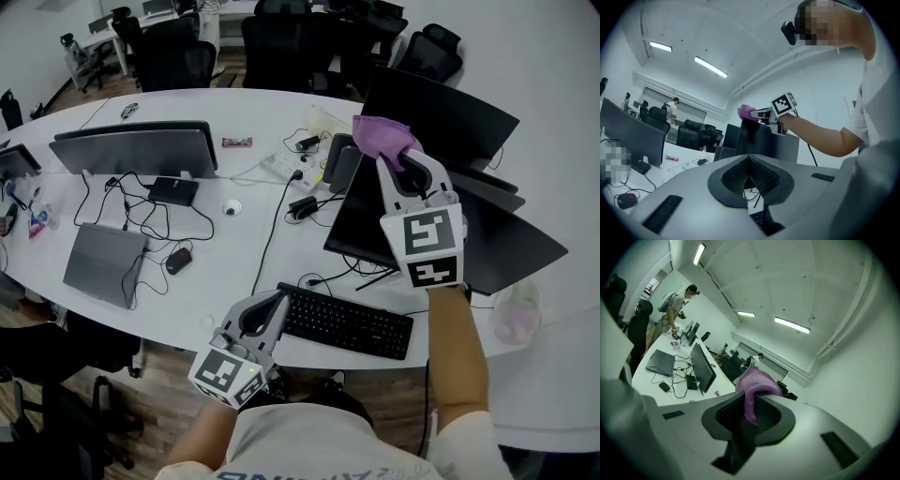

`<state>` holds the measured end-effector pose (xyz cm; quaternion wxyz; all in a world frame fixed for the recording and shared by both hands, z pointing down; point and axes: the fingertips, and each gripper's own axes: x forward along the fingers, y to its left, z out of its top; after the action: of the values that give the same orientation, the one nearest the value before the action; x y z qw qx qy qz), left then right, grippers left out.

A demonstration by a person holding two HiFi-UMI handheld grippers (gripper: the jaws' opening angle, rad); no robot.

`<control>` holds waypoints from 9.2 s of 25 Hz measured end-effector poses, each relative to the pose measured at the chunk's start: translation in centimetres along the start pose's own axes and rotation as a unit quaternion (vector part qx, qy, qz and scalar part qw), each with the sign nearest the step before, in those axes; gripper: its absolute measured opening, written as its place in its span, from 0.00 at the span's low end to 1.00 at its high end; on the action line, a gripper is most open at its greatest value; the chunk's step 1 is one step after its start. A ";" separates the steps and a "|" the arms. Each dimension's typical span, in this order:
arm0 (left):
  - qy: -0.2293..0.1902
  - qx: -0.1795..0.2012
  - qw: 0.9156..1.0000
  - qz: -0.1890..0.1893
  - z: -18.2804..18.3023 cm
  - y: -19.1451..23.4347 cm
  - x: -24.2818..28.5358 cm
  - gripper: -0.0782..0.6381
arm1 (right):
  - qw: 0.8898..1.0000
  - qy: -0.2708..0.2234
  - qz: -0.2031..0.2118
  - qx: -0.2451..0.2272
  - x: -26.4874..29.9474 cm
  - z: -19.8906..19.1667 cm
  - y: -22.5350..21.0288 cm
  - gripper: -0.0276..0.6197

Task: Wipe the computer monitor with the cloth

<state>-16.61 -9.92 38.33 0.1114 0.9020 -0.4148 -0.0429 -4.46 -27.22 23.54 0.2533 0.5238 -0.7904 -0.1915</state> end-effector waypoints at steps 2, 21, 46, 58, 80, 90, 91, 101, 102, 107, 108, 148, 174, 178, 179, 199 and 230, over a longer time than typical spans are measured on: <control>0.001 -0.001 1.000 -0.002 0.0 -0.1 0.1 0.12 | 1.000 0.004 -0.002 0.012 -0.3 -0.5 -0.5 0.15; 0.010 0.009 0.999 -0.048 -0.1 -4.1 3.6 0.12 | 0.998 0.034 -0.050 0.033 -4.6 -5.9 -6.1 0.15; 0.026 0.017 0.994 -0.106 -1.0 -10.3 9.0 0.12 | 0.992 0.054 -0.101 0.045 -10.1 -11.7 -12.7 0.15; 0.033 0.022 0.991 -0.131 -1.4 -13.4 11.4 0.12 | 0.990 0.062 -0.121 0.050 -12.6 -14.3 -15.5 0.15; 0.046 0.023 0.980 -0.191 -3.4 -21.2 17.3 0.12 | 0.977 0.089 -0.183 0.065 -20.0 -22.1 -22.9 0.15; 0.047 0.018 0.976 -0.212 -4.4 -24.9 20.3 0.12 | 0.969 0.105 -0.213 0.066 -23.5 -25.9 -26.8 0.15; 0.048 0.018 0.975 -0.216 -4.6 -25.4 20.6 0.12 | 0.968 0.106 -0.217 0.067 -24.0 -26.3 -27.3 0.15; 0.056 0.019 0.971 -0.233 -6.0 -28.6 23.1 0.12 | 0.959 0.113 -0.247 0.082 -27.4 -30.0 -31.3 0.15; 0.057 0.020 0.970 -0.234 -6.1 -28.8 23.3 0.12 | 0.958 0.113 -0.249 0.084 -27.6 -30.2 -31.5 0.15; 0.059 0.019 0.970 -0.235 -6.3 -29.4 24.0 0.12 | 0.956 0.109 -0.258 0.087 -28.6 -30.9 -32.5 0.15; 0.060 0.019 0.970 -0.235 -6.4 -29.5 24.1 0.12 | 0.956 0.108 -0.260 0.088 -28.7 -31.0 -32.7 0.15; 0.083 0.033 0.973 -0.215 -7.4 -29.0 24.6 0.12 | 0.948 0.081 -0.222 0.211 -30.3 -38.5 -32.6 0.15; 0.086 0.031 0.977 -0.195 -7.9 -28.3 24.5 0.12 | 0.935 0.166 -0.173 0.260 -27.4 -50.2 -24.8 0.15; 0.086 0.030 0.977 -0.192 -7.9 -28.2 24.4 0.12 | 0.930 0.174 -0.168 0.278 -27.2 -52.0 -23.5 0.15; 0.087 0.030 0.977 -0.191 -7.9 -28.1 24.4 0.12 | 0.929 0.173 -0.168 0.282 -27.2 -52.2 -23.3 0.15; 0.097 0.032 0.977 -0.185 -8.7 -28.1 24.7 0.12 | 0.917 0.203 -0.147 0.309 -26.7 -56.9 -19.5 0.15; 0.106 0.040 0.981 -0.158 -8.7 -26.5 23.4 0.12 | 0.805 0.225 -0.119 0.536 -25.3 -65.1 -12.3 0.15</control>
<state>19.67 -9.52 40.88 0.1104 0.9594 -0.2541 0.0526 51.83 -10.87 63.42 0.0786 0.6943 -0.6196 0.3576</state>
